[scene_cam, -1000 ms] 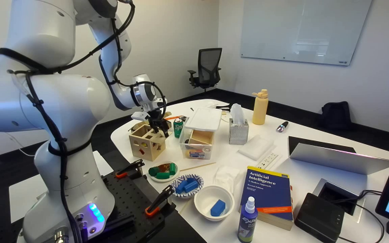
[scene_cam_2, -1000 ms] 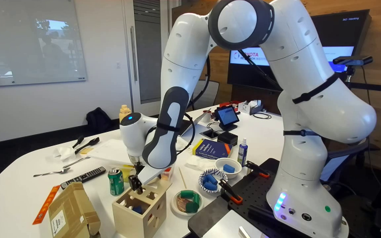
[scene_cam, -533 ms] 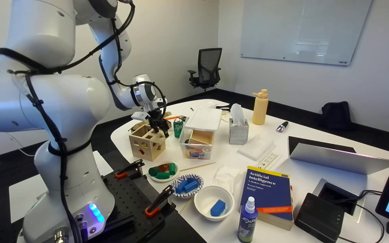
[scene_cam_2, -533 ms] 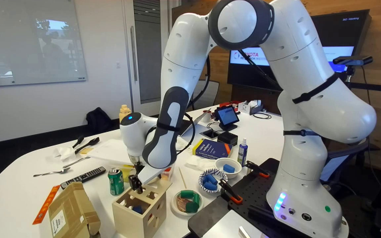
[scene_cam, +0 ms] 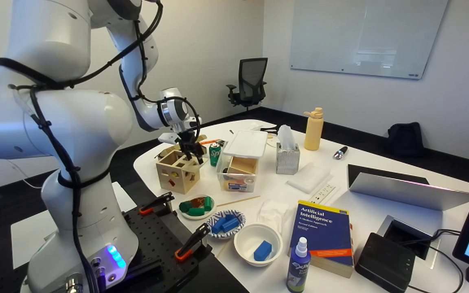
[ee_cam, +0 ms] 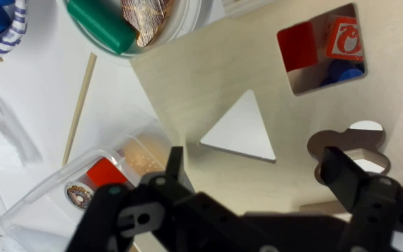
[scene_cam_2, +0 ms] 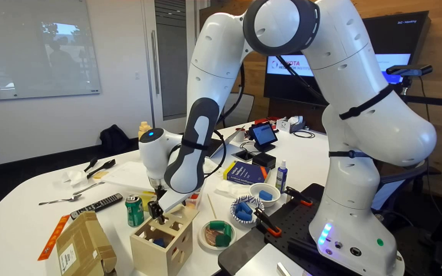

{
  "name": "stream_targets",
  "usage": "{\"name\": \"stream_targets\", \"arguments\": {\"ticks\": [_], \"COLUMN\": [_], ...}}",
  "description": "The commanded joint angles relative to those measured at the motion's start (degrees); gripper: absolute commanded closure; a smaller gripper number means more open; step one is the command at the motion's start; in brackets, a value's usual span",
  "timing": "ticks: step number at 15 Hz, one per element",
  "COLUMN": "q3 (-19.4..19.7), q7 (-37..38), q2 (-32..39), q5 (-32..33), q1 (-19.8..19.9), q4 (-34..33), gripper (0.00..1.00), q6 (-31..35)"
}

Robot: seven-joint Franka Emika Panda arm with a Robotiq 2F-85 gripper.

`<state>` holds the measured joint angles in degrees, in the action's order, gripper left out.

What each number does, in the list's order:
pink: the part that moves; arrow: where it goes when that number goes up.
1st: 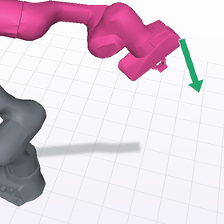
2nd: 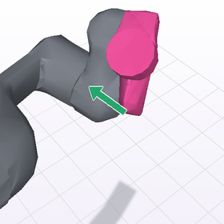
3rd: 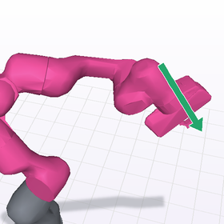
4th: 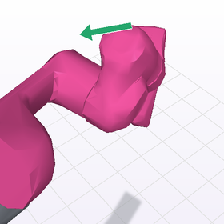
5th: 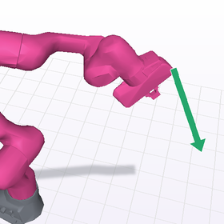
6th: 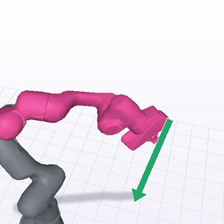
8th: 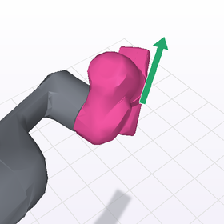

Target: Put the yellow block in the wooden box

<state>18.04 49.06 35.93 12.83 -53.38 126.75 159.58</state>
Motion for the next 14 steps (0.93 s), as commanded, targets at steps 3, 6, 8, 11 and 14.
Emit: {"name": "stream_targets", "arguments": {"ticks": [3,6,8,11,14], "q3": [-5.8,-9.0,-12.1,-18.6,-23.7], "q7": [-2.8,-3.0,-4.5,-8.7,-11.0], "q2": [-6.0,-10.3,-14.1,-19.2,-22.6], "q5": [-3.3,-4.6,-5.8,-10.4,-13.4], "q1": [6.4,10.8,14.6,21.4,26.8], "q4": [2.0,3.0,3.9,4.9,5.0], "gripper": [0.0,0.0,0.0,0.0,0.0], "q6": [-4.2,-6.5,-8.5,-14.5,-19.5]}}
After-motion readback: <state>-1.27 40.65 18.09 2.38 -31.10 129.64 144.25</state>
